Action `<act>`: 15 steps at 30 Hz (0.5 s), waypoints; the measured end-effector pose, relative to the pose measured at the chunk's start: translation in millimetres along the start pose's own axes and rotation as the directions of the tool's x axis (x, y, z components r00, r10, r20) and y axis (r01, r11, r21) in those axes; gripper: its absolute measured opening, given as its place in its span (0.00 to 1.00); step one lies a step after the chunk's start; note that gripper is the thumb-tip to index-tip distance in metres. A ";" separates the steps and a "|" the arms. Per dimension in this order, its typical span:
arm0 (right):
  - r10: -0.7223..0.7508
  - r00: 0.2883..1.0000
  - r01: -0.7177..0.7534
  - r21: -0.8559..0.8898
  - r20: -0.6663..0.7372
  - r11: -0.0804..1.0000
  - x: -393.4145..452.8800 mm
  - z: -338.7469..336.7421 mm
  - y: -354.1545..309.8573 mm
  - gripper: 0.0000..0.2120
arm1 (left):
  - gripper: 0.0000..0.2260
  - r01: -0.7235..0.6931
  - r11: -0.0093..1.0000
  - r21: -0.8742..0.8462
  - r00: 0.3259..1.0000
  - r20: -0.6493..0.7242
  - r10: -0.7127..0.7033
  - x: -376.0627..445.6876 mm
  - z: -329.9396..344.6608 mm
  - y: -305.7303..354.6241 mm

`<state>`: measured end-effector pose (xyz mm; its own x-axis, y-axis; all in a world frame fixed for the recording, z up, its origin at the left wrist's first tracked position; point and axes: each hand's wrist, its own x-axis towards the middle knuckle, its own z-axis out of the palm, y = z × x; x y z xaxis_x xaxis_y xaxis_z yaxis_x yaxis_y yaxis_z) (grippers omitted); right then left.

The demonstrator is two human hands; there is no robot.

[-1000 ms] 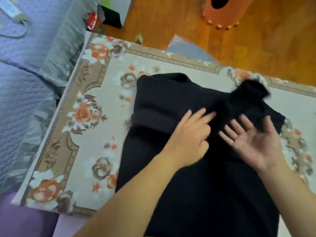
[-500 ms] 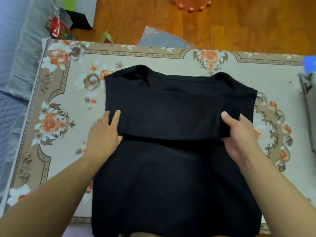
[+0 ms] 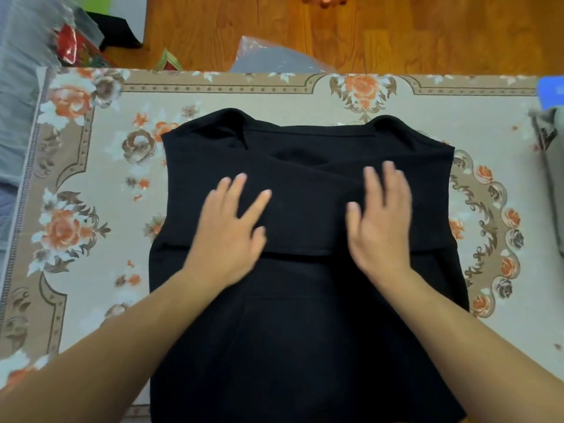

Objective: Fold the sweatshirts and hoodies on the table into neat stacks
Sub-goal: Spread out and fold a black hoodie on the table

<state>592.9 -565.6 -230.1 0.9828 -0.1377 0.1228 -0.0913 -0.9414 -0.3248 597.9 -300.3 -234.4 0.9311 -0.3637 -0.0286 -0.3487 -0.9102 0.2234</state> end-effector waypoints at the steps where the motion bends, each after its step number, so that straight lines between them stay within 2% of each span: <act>1: -0.103 0.992 0.108 -0.065 0.075 0.992 0.0 8.3 -5.1 0.28 | 0.27 -0.013 1.000 -0.011 1.000 -0.003 0.013 13.5 7.4 17.8; 3: -0.125 0.969 0.164 -0.175 0.212 0.971 4.1 24.9 1.6 0.30 | 0.27 0.000 0.999 0.048 0.998 0.059 -0.003 31.4 31.0 38.4; 7: 0.115 0.917 0.000 -0.289 0.381 0.957 11.2 48.5 46.5 0.32 | 0.28 0.086 0.986 0.142 0.980 0.168 -0.109 37.2 74.3 32.6; 12: 0.160 0.833 -0.002 -0.288 0.530 0.958 23.3 37.3 41.3 0.32 | 0.28 0.098 0.986 0.133 0.937 0.322 -0.137 42.6 52.9 40.1; 13: 0.174 0.804 -0.007 -0.283 0.569 0.959 26.7 33.0 40.4 0.33 | 0.28 0.129 0.986 0.105 0.929 0.335 -0.157 38.2 46.4 41.3; 15: 0.179 0.744 0.000 -0.268 0.644 0.963 33.2 24.5 41.5 0.34 | 0.27 0.282 0.959 0.035 0.922 0.266 -0.281 7.7 35.6 40.0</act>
<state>625.7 -601.7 -262.5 0.8178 -0.0728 -0.5709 -0.1312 -0.9894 -0.0617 587.3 -346.6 -260.4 0.9281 -0.1319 -0.3481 -0.0750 -0.9822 0.1722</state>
